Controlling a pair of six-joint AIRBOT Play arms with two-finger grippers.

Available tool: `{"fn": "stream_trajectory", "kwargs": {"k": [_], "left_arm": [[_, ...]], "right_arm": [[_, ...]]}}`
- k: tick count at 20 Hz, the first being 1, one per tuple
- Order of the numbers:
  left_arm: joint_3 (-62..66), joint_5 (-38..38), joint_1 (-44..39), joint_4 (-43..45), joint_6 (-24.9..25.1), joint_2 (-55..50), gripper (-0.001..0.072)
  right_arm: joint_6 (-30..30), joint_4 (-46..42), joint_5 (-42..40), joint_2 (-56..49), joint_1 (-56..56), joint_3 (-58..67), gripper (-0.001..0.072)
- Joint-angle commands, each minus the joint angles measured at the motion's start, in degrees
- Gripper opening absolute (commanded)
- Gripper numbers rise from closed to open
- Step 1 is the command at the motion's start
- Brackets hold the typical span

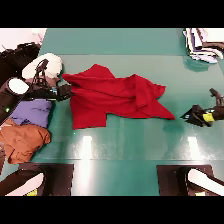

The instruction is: Fold the shirts.

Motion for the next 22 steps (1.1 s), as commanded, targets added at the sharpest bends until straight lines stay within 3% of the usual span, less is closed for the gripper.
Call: {"fn": "stream_trajectory", "kwargs": {"k": [1, 7, 9, 11, 16, 19, 22], "left_arm": [[0.3, -0.9, 0.3, 0.3, 0.2, 0.2, 0.0025], [0.3, -2.7, 0.3, 1.9, 0.2, 0.2, 0.0025], [0.3, -4.1, 0.3, 3.5, 0.2, 0.2, 0.0025], [0.3, -5.3, 0.3, 4.3, 0.2, 0.2, 0.0025], [7.7, -12.9, 0.3, 4.5, 1.7, 3.3, 0.0025], [20.4, -16.2, 0.3, 7.2, 1.7, 9.1, 0.0025], [36.3, -17.1, 0.3, 10.4, 1.7, 14.3, 0.0025]], "right_arm": [[-1.8, 3.5, -3.1, -7.3, 4.2, 0.9, 0.0388], [-1.6, 2.8, -3.7, -12.4, 9.9, 5.5, 0.0359], [-1.6, 2.9, -3.4, -12.4, 9.8, 5.5, 0.0249], [-1.6, 2.9, -2.7, -12.3, 9.8, 5.5, 0.002], [-3.2, 11.4, 3.7, -6.1, 9.4, 7.1, 0.0012], [-3.1, 18.7, 4.7, 3.5, 7.5, 16.1, 0.0012], [-3.0, 20.5, 1.3, 12.6, 4.3, 30.2, 0.0013]]}}
